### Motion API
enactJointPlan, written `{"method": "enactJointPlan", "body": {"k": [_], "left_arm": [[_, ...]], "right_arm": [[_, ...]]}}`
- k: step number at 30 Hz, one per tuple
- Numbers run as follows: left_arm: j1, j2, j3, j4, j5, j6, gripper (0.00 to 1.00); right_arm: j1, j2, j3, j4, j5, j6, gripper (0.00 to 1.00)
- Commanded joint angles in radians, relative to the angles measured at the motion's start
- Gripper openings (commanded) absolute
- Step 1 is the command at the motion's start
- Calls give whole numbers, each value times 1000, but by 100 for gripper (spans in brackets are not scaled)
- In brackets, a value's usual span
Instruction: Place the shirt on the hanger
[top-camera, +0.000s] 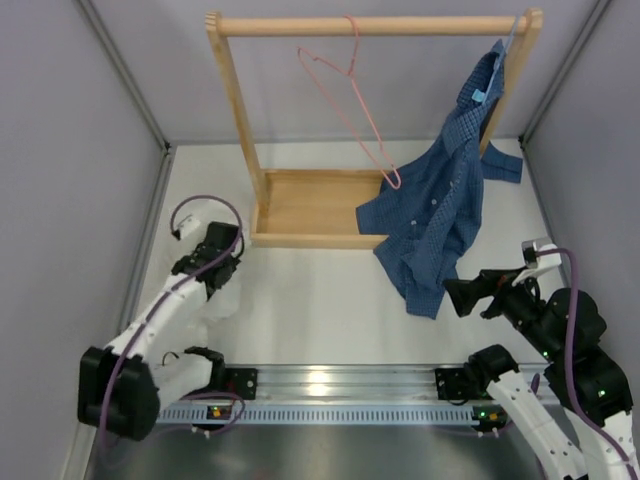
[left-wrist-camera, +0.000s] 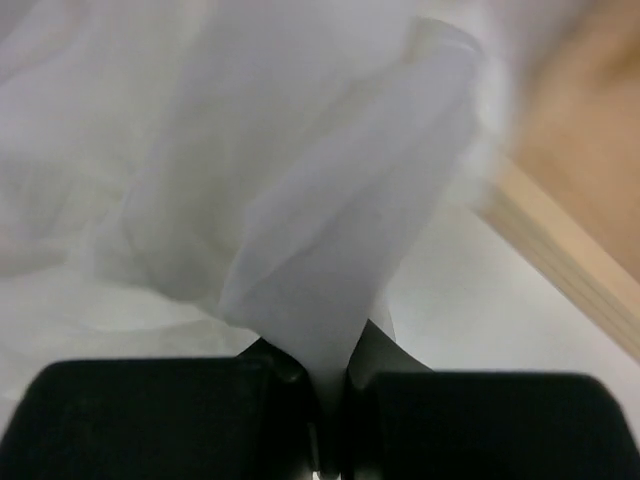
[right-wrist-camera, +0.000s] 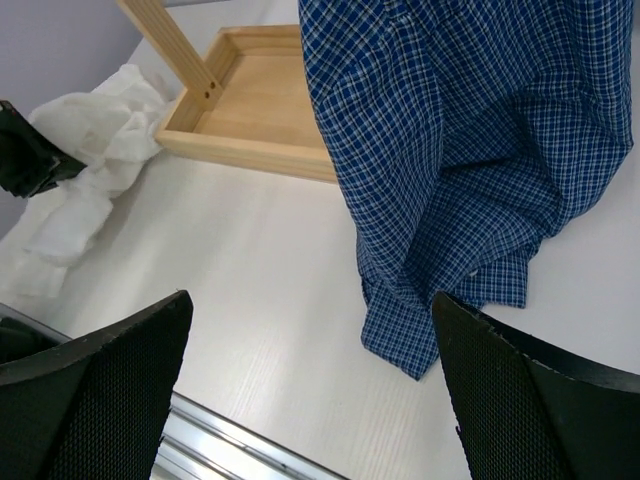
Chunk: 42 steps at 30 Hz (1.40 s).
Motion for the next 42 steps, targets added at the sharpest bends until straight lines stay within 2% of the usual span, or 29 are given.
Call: {"method": "enactJointPlan", "body": {"k": [1, 3, 4, 5, 6, 7, 8, 9, 10, 12, 14, 15, 16, 17, 18, 21, 22, 26, 29, 30, 32, 33, 36, 37, 38, 39, 41, 42], "left_arm": [[-411, -199, 69, 104, -47, 79, 0], [-589, -238, 63, 104, -99, 59, 0], [-755, -246, 57, 104, -145, 27, 0], [-843, -235, 60, 107, -174, 17, 0], [-926, -214, 66, 105, -212, 5, 0], [-1089, -144, 72, 104, -292, -16, 0], [-1164, -96, 83, 104, -318, -27, 0], [-1285, -48, 115, 104, -338, -41, 1], [-1333, 57, 131, 105, -370, -68, 2], [-1454, 154, 164, 110, -380, -98, 10], [-1526, 300, 250, 147, -397, -60, 12], [-1596, 394, 287, 174, -398, -11, 19], [-1626, 441, 375, 206, -400, 97, 26], [-1652, 489, 425, 202, -409, 135, 35], [-1675, 551, 465, 198, -403, 188, 57], [-1675, 541, 516, 159, -398, 159, 92], [-1674, 520, 501, 162, -401, 145, 98], [-1671, 351, 381, 156, -433, 146, 98], [-1643, 155, 294, 107, -501, 44, 98], [-1579, 51, 233, 55, -498, -52, 98], [-1474, -44, 154, 46, -399, -110, 98], [-1339, -113, 84, 55, -344, -131, 98], [-1168, -181, 13, 131, -213, -72, 98], [-1134, -183, -16, 227, -169, -37, 98], [-1096, -180, -26, 283, -33, -2, 98], [-1032, -149, -32, 340, 46, 64, 98], [-984, -99, -30, 476, 254, 112, 97], [-959, -33, -20, 504, 305, 143, 97]], "right_arm": [[-12, 5, -10, 93, -21, 14, 99], [-11, 21, -13, 107, -23, 20, 100], [-12, 25, -13, 110, -23, 20, 100], [-11, 36, -13, 115, -26, 20, 99], [-11, 42, -11, 116, -29, 17, 99], [-12, 50, -5, 116, -32, 16, 100], [-11, 59, -2, 116, -38, 14, 99], [-11, 64, 1, 116, -52, 14, 99], [-11, 70, 7, 116, -61, 13, 99], [-11, 73, 12, 116, -86, 8, 100], [-12, 70, 3, 116, -103, 7, 99], [-12, 71, -4, 124, -133, 7, 99], [-12, 73, -22, 132, -161, 5, 99], [-11, 86, -31, 141, -188, 5, 99], [-11, 97, -46, 152, -240, 0, 99], [-11, 146, -62, 152, -279, -16, 99], [-12, 156, -74, 147, -277, -20, 99], [-12, 203, -105, 143, -329, -21, 99], [-8, 243, -135, 158, -357, -4, 100], [-6, 252, -158, 167, -365, 2, 99], [18, 271, -174, 195, -365, 14, 99], [29, 274, -181, 204, -335, 22, 99], [63, 269, -174, 222, -284, 43, 100], [70, 269, -171, 225, -282, 42, 99], [72, 271, -166, 225, -282, 40, 100], [73, 275, -159, 225, -281, 39, 99], [75, 281, -151, 221, -277, 28, 99], [75, 280, -146, 218, -274, 28, 99]]}}
